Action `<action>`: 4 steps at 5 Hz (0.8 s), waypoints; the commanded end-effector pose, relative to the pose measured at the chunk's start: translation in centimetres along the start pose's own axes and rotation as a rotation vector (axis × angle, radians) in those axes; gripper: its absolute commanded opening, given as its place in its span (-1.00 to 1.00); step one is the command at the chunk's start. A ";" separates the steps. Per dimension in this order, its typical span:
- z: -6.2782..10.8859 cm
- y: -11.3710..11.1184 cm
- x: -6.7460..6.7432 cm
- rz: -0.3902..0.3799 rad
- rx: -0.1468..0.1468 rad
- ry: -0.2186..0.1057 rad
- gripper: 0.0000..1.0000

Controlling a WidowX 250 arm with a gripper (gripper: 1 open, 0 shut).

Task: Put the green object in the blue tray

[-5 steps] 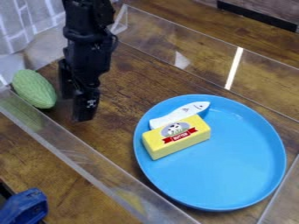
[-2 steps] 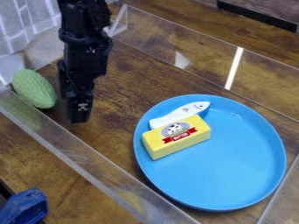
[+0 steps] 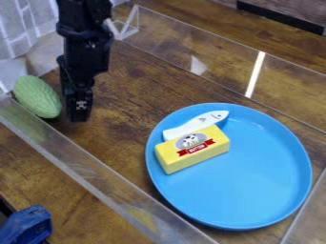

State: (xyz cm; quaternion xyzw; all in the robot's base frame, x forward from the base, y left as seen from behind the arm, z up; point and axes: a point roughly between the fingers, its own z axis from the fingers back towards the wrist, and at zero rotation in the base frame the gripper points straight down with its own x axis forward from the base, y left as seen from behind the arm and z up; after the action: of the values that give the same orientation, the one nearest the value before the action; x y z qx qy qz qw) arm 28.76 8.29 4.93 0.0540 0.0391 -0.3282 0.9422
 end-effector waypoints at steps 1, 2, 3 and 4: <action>1.4 2.5 -0.3 -0.045 0.055 -0.022 1.00; 1.5 2.7 -0.6 -0.020 0.058 -0.039 1.00; 1.5 3.0 -0.8 0.005 0.057 -0.052 1.00; 0.2 2.6 -1.7 0.000 0.063 -0.064 1.00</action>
State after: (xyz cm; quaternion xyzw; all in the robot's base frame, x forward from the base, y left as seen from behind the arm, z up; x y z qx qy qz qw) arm 28.86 10.70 4.19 0.0618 0.0154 -0.3423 0.9374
